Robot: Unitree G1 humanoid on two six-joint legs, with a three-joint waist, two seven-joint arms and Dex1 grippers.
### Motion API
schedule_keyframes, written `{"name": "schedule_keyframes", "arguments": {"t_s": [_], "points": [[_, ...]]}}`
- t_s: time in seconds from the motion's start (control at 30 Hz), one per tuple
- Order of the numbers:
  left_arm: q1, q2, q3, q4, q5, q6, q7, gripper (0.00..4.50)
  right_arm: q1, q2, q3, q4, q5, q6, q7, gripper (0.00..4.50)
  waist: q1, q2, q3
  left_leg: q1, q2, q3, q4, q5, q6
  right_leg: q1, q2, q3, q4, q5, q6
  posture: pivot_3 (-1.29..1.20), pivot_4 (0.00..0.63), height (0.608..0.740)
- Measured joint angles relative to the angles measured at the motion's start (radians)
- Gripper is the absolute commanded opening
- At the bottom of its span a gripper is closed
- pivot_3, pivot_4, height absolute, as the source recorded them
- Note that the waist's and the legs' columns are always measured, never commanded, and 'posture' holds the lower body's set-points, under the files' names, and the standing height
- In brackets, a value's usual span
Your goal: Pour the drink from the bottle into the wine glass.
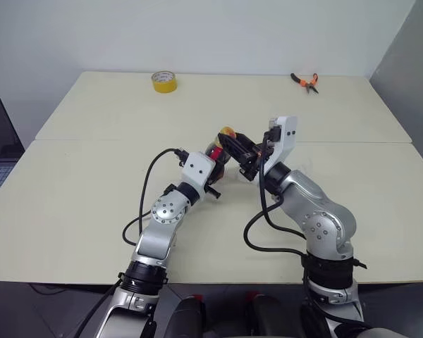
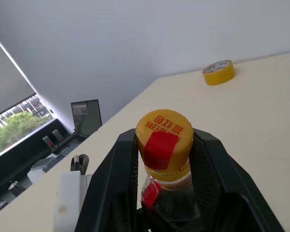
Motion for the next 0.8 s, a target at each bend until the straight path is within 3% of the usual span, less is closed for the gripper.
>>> {"name": "schedule_keyframes", "arguments": {"t_s": [0.17, 0.27, 0.5, 0.63, 0.8], "points": [[0.0, -0.003, 0.0, 0.0, 0.0, 0.003, 0.001, 0.64, 0.026, -0.162, 0.093, -0.056, -0.159, -0.103, 0.001, 1.21, 0.0, 0.0, 0.0, 0.0, 0.0, 0.0, 0.0, 0.0, 0.0, 0.0, 0.0, 0.0, 0.0, 0.0, 0.0, 0.0, 0.15, 0.74], [0.001, -0.008, 0.006, 0.0, -0.002, 0.011, 0.003, 0.64, 0.132, -0.239, 0.088, -0.136, -0.189, -0.128, 0.016, 1.21, 0.002, 0.0, 0.0, -0.001, 0.0, 0.0, 0.0, 0.0, 0.0, 0.0, 0.0, 0.0, -0.001, 0.0, 0.0, 0.0, 0.15, 0.74], [0.004, -0.03, 0.042, 0.0, -0.035, 0.021, 0.026, 0.64, 0.429, -0.359, -0.115, -0.24, -0.187, -0.198, 0.065, 1.21, 0.006, -0.001, 0.0, 0.001, 0.0, 0.0, 0.0, 0.0, 0.0, 0.002, 0.0, -0.001, -0.002, 0.0, 0.0, 0.0, 0.15, 0.74], [-0.001, -0.035, 0.075, 0.001, -0.056, 0.038, 0.05, 0.64, 0.572, -0.39, -0.234, -0.187, -0.208, -0.272, 0.069, 1.21, 0.003, -0.001, 0.0, 0.002, 0.0, 0.0, 0.0, 0.0, 0.0, 0.004, 0.001, 0.0, -0.002, 0.0, 0.0, 0.0, 0.15, 0.74], [-0.017, -0.034, 0.099, 0.015, -0.07, 0.043, 0.068, 0.64, 0.666, -0.395, -0.27, -0.075, -0.231, -0.334, 0.082, 1.21, 0.003, -0.001, 0.0, 0.002, 0.0, 0.0, 0.0, 0.0, 0.0, 0.004, 0.001, 0.0, -0.002, 0.0, 0.0, 0.0, 0.15, 0.74]]}}
